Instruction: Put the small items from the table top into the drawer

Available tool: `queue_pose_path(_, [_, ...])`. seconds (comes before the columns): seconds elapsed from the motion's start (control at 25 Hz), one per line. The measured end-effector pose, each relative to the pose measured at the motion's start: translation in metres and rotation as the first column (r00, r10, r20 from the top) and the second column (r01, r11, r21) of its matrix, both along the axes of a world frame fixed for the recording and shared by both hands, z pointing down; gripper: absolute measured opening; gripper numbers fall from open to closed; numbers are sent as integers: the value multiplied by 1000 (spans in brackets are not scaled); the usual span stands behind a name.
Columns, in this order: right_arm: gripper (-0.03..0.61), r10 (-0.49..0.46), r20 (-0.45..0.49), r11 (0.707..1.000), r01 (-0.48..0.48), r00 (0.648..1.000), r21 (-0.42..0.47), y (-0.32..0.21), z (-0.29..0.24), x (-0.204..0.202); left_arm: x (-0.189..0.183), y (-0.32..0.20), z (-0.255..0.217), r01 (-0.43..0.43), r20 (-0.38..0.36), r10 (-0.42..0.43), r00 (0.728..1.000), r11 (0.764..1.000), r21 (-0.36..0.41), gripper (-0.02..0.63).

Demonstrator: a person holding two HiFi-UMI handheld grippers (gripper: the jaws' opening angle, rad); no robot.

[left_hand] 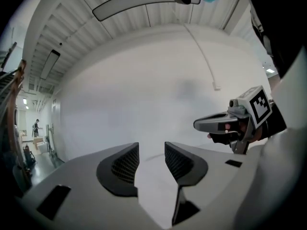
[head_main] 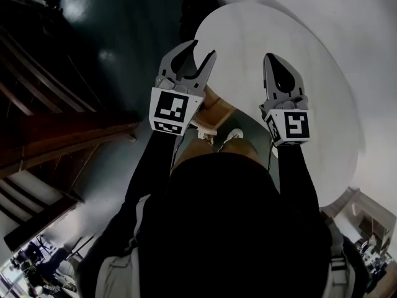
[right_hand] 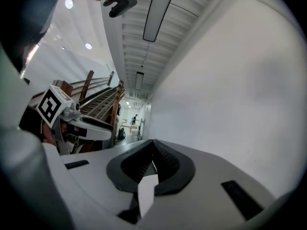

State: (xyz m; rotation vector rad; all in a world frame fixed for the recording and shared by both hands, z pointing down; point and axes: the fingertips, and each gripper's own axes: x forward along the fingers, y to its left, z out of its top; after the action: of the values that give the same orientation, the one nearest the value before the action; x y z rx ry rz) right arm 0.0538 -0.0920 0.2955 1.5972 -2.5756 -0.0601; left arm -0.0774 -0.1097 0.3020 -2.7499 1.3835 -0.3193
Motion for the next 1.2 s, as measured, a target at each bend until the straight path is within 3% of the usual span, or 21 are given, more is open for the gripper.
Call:
queue_pose_path(0.12, [26,12,-8,1000,-12,1000,10,-2,0,0,-2,1,-11,7,-13,-6,1000,999,47,167])
queue_pose_path(0.16, [26,16,-4,1000,-16,1000,11,-2,-1,-1,-4,2,-13,10,-18,-9,1000,998,58,43])
queue_pose_path(0.2, [26,19,-1,1000,-19,1000,12,-3,-1,-3,-6,2,-14,13,-24,-11,1000,998,65,14])
queue_pose_path(0.48, [26,5,-28,1000,-5,1000,8,-4,-1,-14,-13,1,-19,21,-23,-19,1000,996,87,14])
queue_pose_path(1.2, [26,-19,-34,1000,19,999,13,-8,1,-20,-11,-5,-7,13,-22,-12,1000,998,59,14])
